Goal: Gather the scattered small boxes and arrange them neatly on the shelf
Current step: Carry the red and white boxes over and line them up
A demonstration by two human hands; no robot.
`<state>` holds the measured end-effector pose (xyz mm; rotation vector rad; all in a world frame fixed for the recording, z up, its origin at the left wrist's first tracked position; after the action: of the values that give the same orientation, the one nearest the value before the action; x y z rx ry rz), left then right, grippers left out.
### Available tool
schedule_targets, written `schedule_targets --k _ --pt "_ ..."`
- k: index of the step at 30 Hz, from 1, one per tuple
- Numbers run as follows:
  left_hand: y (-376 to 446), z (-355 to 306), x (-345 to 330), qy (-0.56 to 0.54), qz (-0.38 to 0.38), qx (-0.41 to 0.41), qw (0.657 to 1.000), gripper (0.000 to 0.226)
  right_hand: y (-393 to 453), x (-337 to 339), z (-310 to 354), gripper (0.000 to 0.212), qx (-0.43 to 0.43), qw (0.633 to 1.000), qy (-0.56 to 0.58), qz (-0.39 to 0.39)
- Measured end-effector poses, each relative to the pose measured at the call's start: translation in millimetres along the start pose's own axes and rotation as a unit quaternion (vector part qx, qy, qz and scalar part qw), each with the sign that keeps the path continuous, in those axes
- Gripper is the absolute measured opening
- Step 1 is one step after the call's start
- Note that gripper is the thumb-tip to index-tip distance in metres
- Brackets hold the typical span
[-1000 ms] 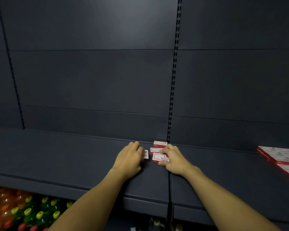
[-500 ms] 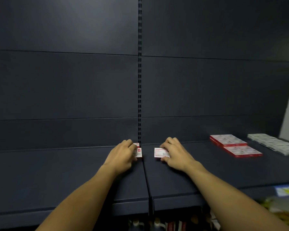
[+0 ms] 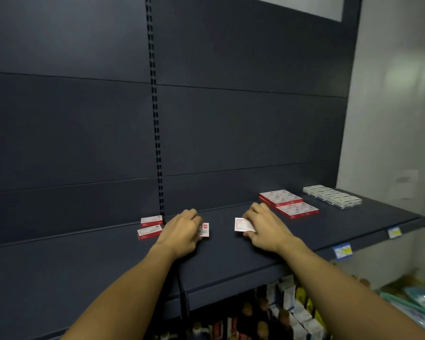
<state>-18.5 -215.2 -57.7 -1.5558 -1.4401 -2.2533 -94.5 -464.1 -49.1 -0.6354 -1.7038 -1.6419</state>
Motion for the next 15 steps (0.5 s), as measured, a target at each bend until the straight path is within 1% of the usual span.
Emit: schedule_targets --k 4,8,15 --pt "19.4 -23.4 -2.0 -0.002 0.007 -0.004 1.0 0.032 -15.2 20.0 -27.9 0.044 -0.039 0.998 -0.042 0.013" --pt "35.4 -54.6 -5.3 0.006 0.025 -0.024 0.999 0.032 -35.1 39.9 -57.9 0.039 -0.077 0.994 -0.067 0.028" --pt "59.2 -112.9 -11.1 0.004 0.021 -0.034 0.999 0.033 -66.6 81.4 -100.2 0.046 -0.111 0.988 -0.102 0.035"
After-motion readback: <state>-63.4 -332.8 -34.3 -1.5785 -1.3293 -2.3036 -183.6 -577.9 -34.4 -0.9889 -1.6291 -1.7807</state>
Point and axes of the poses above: each hand's wrist, its own y-axis towards the middle knuckle, its own x-axis out of the back of the hand, z = x × y, the point moved 1 cm from there along y, towards the middle knuckle, and after that the axes turned 12 degrees about -z, right-handed, at the moved point
